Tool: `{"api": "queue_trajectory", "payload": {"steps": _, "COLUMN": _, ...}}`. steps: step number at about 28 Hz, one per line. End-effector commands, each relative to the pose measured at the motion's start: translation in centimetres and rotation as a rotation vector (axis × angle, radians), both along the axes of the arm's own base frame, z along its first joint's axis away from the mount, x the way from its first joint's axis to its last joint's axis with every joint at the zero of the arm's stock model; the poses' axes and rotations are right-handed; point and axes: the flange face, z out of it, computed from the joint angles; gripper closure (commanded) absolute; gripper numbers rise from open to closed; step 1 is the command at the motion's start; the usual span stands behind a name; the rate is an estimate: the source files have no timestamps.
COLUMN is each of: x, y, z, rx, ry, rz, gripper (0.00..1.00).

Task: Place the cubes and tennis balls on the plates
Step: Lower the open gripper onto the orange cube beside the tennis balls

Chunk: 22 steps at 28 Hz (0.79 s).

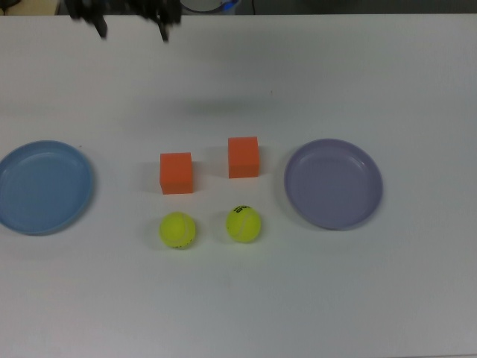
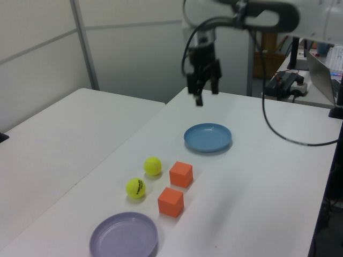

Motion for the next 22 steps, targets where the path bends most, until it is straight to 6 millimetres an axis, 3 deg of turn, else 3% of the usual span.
{"api": "queue_trajectory", "payload": {"steps": 1, "x": 3.0, "y": 2.6, "z": -5.1, "rx": -0.039, "ry": 0.0, "rz": 0.073, "gripper": 0.0}}
{"api": "queue_trajectory", "payload": {"steps": 6, "x": 5.0, "y": 5.9, "z": -10.6, "rx": -0.09, "ry": -0.026, "rz": 0.131, "gripper": 0.0}}
{"api": "queue_trajectory", "payload": {"steps": 7, "x": 5.6, "y": 6.7, "z": -12.5, "rx": -0.112, "ry": -0.024, "rz": 0.143, "gripper": 0.0}}
{"api": "queue_trajectory", "payload": {"steps": 17, "x": 7.4, "y": 9.9, "z": -21.0, "rx": -0.202, "ry": -0.008, "rz": 0.155, "gripper": 0.0}}
{"api": "queue_trajectory", "payload": {"steps": 20, "x": 7.6, "y": 9.6, "z": -22.3, "rx": -0.239, "ry": -0.014, "rz": 0.165, "gripper": 0.0}}
{"api": "queue_trajectory", "payload": {"steps": 22, "x": 7.6, "y": 9.6, "z": -24.3, "rx": -0.266, "ry": 0.0, "rz": 0.177, "gripper": 0.0}}
